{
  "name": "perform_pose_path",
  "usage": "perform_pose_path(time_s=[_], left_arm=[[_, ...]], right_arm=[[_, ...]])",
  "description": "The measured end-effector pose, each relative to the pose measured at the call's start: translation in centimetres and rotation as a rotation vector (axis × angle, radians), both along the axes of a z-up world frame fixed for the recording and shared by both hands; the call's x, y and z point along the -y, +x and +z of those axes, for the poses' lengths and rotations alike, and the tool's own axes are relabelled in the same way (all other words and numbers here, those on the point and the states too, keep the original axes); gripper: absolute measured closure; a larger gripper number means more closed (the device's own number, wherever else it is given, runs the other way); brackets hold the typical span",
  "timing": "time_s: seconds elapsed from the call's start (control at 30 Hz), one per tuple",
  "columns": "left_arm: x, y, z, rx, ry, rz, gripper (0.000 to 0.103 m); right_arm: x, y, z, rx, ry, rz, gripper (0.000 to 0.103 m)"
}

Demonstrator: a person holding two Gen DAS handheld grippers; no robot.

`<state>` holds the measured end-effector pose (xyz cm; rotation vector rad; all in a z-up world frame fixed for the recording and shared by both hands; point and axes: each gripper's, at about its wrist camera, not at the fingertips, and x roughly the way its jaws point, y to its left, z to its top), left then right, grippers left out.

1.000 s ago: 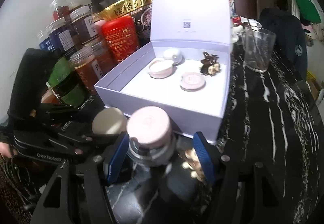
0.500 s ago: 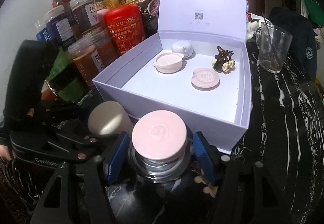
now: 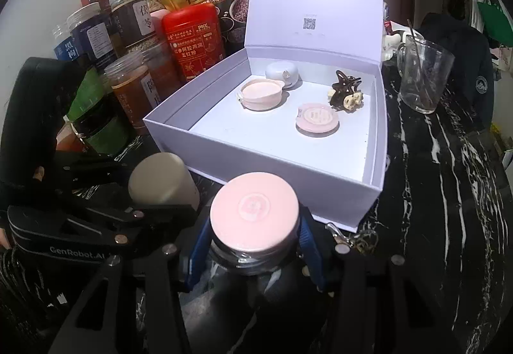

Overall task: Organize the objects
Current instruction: 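Grasp the pink-lidded round container with the right tool and lift it, then carry beige sponge with left tool while right tool carries pink container into box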

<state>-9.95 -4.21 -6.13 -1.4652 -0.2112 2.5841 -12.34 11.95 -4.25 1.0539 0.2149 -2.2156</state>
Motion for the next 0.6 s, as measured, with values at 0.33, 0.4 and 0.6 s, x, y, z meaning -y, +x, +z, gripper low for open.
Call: perform_pose_path(time_s=[0.33,0.4,0.6], left_arm=[[-0.4,1.7,1.4,-0.031,-0.03,0.005,0.046],[-0.6,2.2,1.7,-0.037,-0.035,0.008,0.046],[-1.0,3.3,2.7,-0.054,-0.054,0.018,0.046]], right_arm=[[-0.4,1.8,0.7,-0.006,-0.001,0.004,0.05],[-0.6,2.3,0.8,-0.012,-0.001,0.001,0.05],[-1.4,3.5,1.6,-0.03,-0.008,-0.006,0.05]])
